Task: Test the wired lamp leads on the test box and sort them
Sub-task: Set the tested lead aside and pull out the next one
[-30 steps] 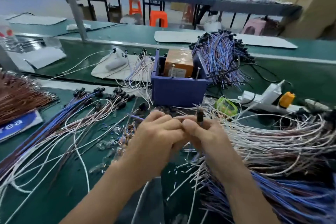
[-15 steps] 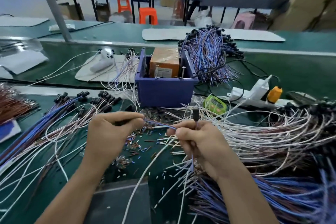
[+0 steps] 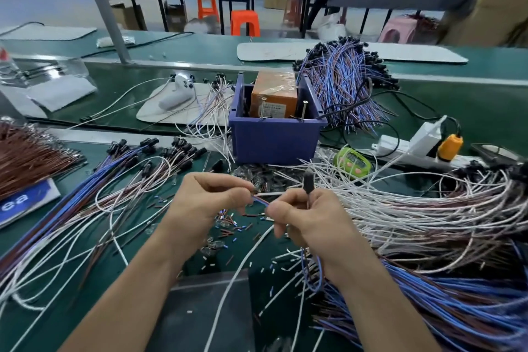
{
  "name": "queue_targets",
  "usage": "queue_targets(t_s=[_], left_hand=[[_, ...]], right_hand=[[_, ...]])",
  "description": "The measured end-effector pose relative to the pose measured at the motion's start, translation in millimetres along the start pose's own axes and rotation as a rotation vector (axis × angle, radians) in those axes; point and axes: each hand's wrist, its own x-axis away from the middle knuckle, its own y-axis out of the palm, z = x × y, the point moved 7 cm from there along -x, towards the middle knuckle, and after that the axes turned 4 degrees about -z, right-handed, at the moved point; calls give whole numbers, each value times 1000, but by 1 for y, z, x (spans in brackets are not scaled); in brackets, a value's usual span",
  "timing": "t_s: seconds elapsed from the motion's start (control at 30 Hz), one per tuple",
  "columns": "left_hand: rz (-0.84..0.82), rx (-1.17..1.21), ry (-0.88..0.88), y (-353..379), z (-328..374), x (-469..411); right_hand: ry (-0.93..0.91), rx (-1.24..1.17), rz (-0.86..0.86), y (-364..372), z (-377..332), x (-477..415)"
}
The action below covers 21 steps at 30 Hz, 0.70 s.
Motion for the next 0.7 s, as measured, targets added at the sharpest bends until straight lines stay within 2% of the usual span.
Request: queue_targets(t_s=[0.1,0.17,0.27,0.4,0.5,0.53,0.63,0.7], left_hand=[[133,301,-50,-9,-3,0],[229,405,-52,-22,-4,-1],[231,318,-46,-22,-3,1],[53,0,-3,4,1,5],[86,-62,-10,5,2,5],[106,-37,-32,5,-1,5],[227,298,-114,1,-10,4],[275,274,-62,-9,-8,3]], right_hand=[[16,-43,11,1,2,1],[10,-93,42,-2,2,3],[17,-175,79,-6,3,2],[11,-163,65,-3,4,1],[-6,-122,52,-1,3,0],[-8,-118,51,0,3,0],[-19,-110,56,1,3,0],[-37,-126,73,-1,2,1]])
